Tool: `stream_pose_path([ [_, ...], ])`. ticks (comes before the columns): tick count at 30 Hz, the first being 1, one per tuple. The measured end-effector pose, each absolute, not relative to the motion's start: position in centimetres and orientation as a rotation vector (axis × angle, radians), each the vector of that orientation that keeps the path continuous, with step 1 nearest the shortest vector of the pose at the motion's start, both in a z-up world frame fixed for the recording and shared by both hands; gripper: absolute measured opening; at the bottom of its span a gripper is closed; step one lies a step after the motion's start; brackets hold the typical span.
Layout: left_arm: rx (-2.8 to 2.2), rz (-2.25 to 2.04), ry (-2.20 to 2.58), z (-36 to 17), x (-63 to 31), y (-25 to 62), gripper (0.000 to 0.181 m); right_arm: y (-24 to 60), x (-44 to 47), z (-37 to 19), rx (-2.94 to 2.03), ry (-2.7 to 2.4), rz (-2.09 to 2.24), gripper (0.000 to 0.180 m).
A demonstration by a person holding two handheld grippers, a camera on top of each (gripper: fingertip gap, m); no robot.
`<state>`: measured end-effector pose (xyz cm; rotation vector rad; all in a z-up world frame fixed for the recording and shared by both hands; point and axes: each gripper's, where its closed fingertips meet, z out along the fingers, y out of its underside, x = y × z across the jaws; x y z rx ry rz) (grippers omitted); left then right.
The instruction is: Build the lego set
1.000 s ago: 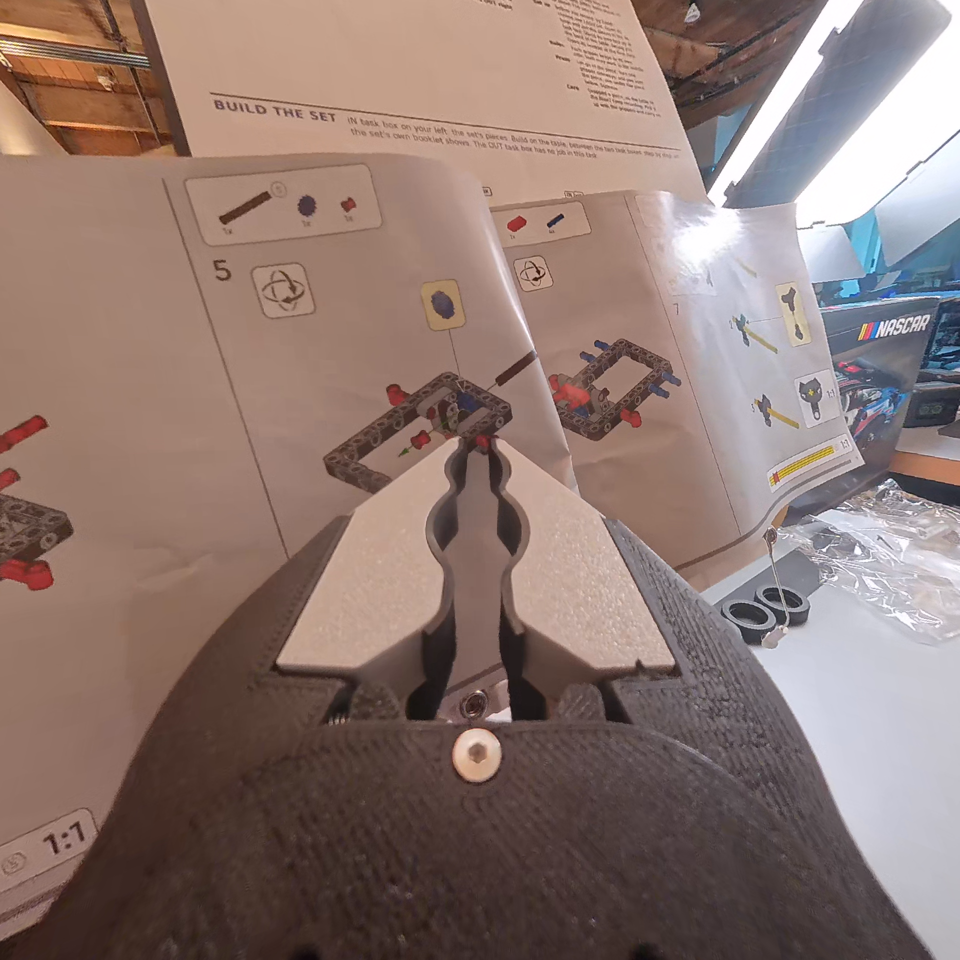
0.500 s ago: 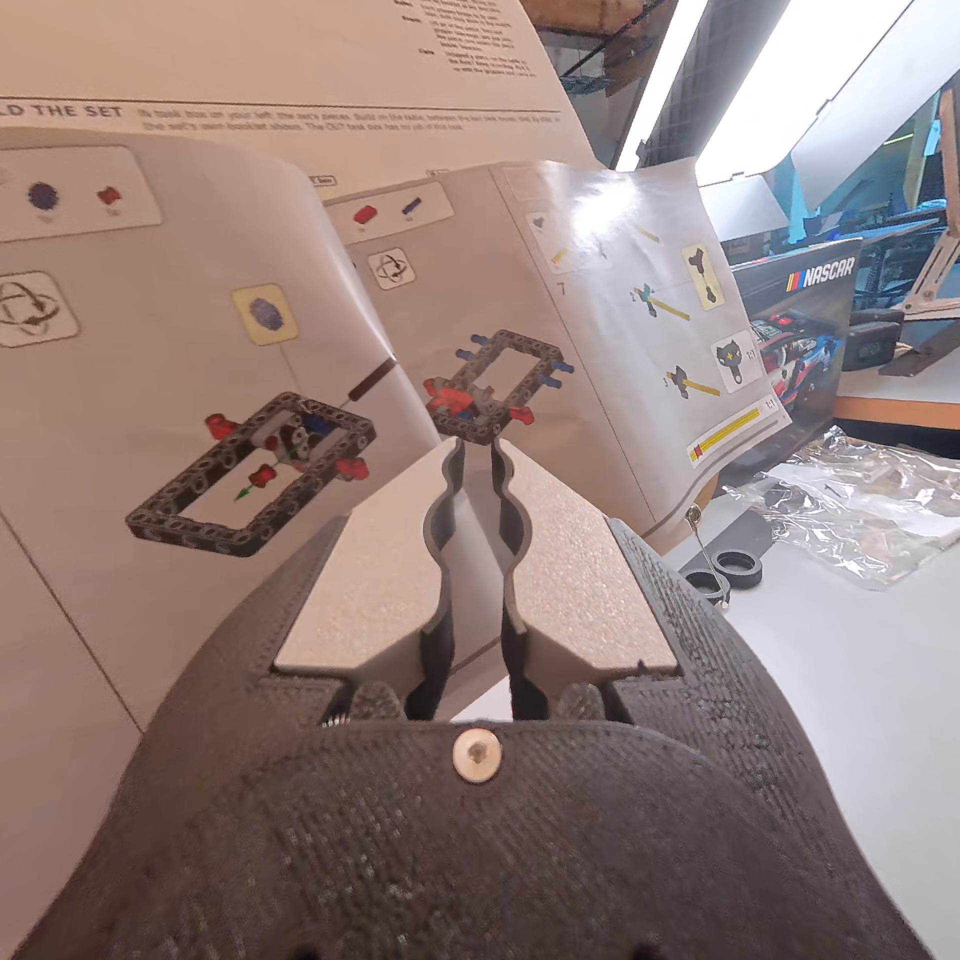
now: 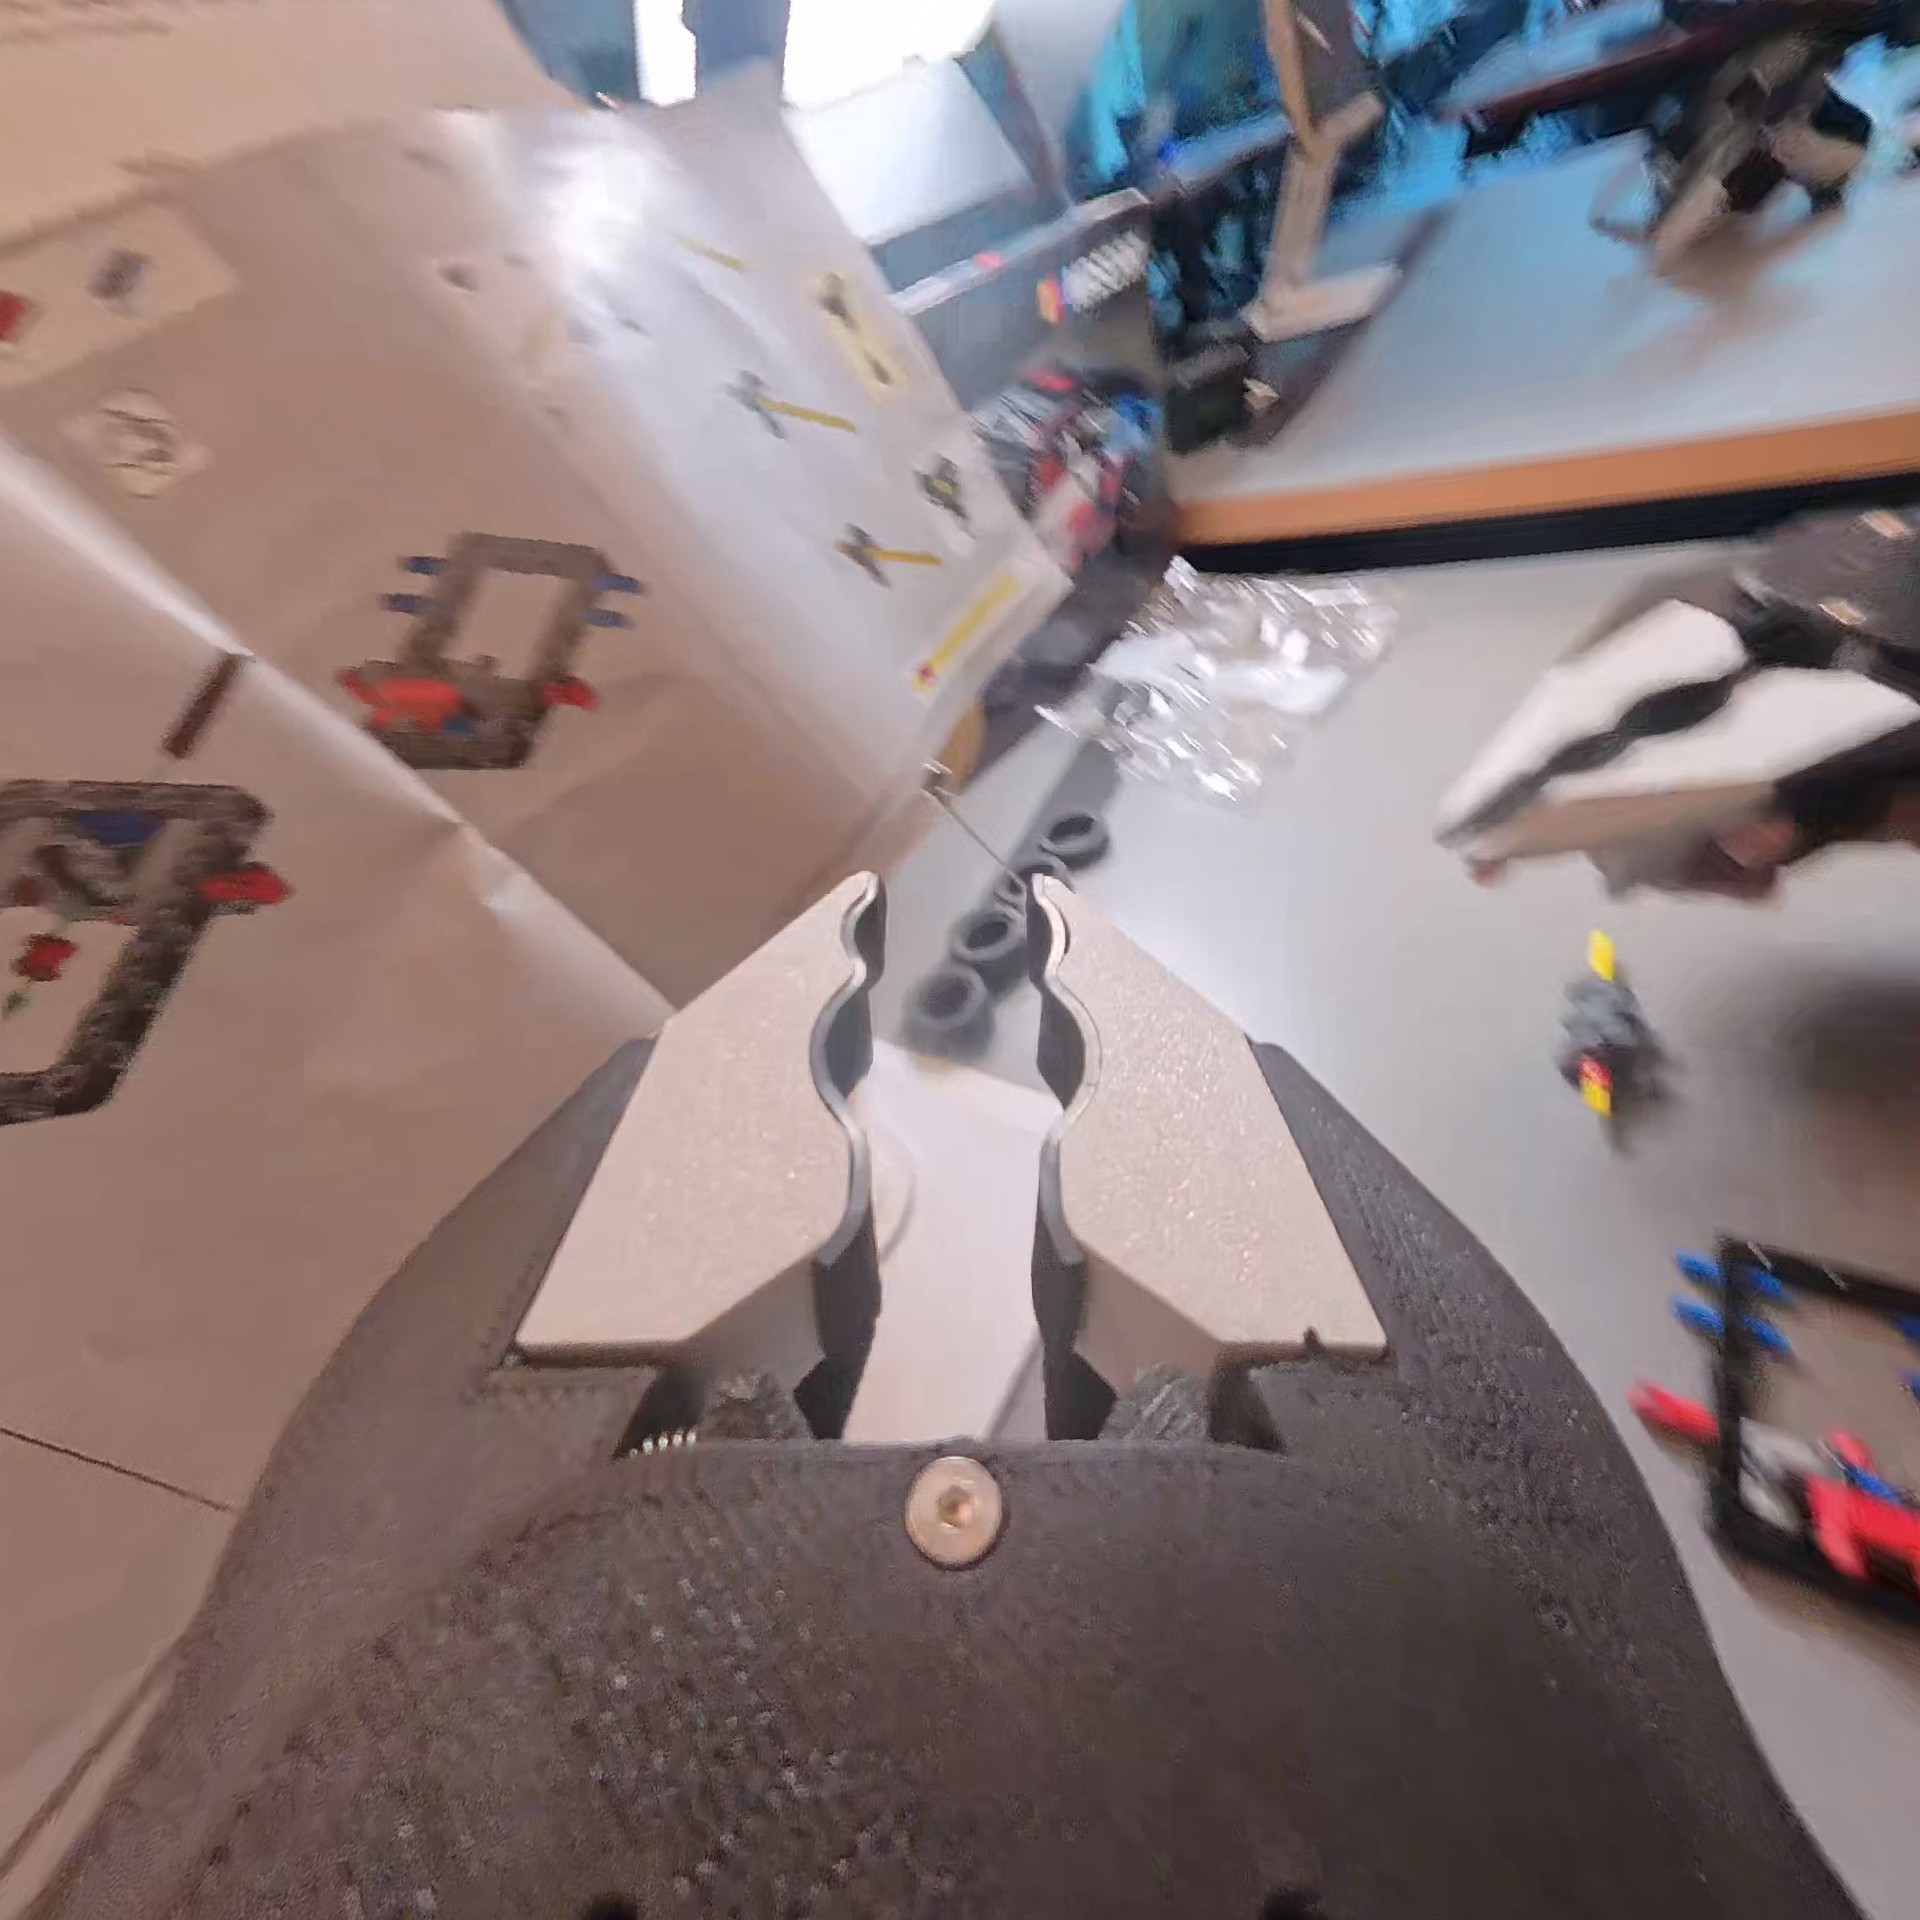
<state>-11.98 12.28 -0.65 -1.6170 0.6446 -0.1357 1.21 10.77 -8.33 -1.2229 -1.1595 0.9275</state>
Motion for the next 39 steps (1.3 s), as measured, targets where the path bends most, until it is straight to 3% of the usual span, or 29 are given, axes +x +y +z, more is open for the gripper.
stream_pose_path([
  [7,-1.823,-0.304,0.896,-8.8,-6.8,1.6,0.037,8.6,1.4,-9.8,-1.262,-1.363,0.989,0.008],
  [11,-1.971,-0.480,0.930,-15.6,-4.5,-3.1,0.063,4.1,1.4,-12.7,-1.234,-1.669,1.022,0.017],
  [17,-2.065,-0.522,1.070,-20.0,-1.6,-4.5,0.091,-1.3,1.7,-17.7,-1.168,-2.022,0.916,0.020],
  [20,-2.093,-0.498,1.161,-21.5,-0.8,-4.2,0.084,-2.1,1.4,-19.4,-1.161,-2.081,0.842,0.016],
  [24,-2.054,-0.524,1.232,-21.7,0.4,-4.6,0.060,-2.2,1.4,-19.7,-1.159,-2.090,0.826,0.012],
  [33,-1.847,-0.239,1.263,-20.7,0.4,-3.8,0.059,-2.7,1.5,-18.8,-1.136,-2.076,0.887,0.010],
  [39,-1.794,-0.159,1.280,-20.4,0.5,-3.6,0.059,-2.7,1.7,-20.2,-1.113,-2.161,0.653,0.005],
])
